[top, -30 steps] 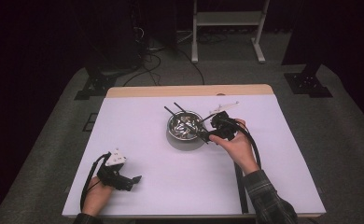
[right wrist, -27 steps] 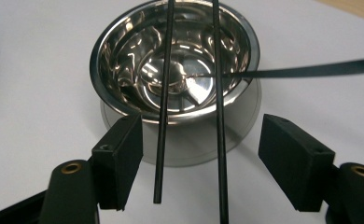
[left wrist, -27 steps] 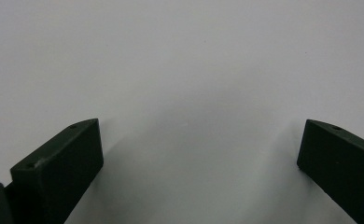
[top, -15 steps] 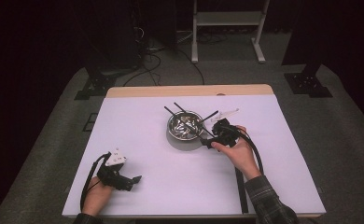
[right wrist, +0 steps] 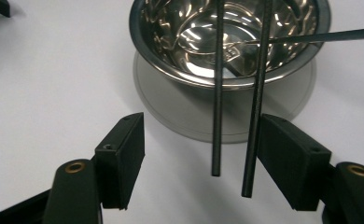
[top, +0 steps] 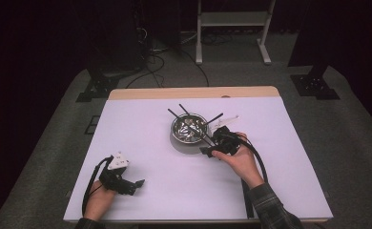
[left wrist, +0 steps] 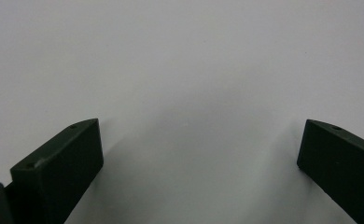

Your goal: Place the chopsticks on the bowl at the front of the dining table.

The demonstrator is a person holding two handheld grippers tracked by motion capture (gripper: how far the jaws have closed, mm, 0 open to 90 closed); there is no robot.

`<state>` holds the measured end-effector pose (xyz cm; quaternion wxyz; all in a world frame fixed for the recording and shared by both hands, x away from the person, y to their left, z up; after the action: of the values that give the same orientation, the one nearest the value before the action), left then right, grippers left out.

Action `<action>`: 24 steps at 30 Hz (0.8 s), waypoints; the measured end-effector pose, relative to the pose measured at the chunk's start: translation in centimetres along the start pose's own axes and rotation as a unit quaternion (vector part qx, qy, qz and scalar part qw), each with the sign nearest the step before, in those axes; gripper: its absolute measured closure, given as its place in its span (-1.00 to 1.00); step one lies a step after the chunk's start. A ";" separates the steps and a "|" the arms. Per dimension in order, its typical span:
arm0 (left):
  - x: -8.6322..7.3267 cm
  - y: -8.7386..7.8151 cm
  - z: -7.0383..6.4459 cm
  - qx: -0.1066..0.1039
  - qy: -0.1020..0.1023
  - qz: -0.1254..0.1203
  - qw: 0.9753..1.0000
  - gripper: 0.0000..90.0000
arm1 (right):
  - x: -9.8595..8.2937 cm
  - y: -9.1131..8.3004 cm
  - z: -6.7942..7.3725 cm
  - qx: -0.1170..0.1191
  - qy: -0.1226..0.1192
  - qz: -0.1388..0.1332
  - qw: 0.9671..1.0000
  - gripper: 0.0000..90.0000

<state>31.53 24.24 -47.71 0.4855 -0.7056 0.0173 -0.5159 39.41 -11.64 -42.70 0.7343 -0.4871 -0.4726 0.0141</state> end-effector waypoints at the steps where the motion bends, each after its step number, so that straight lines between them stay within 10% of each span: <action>1: 0.0 0.0 0.0 0.000 0.000 0.000 1.000 -1.00 | 0.0 0.1 0.1 0.001 0.000 0.001 1.000 -0.30; 24: 0.0 0.0 0.0 0.000 -0.001 0.000 1.000 -1.00 | 0.4 2.0 3.7 0.036 -0.034 0.011 0.999 -0.30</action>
<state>31.52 24.23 -47.71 0.4853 -0.7061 0.0172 -0.5153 37.93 -7.81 -43.60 0.7347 -0.4651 -0.4906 0.0557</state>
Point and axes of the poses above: each handheld gripper's, and its own axes: y roughly forward along the jaws, x roughly out of its top, z roughly to its left, the point moved 2 cm from there along y, roughly forward along the jaws, and after that the axes turned 2 degrees about -x, right-handed, at the moved point
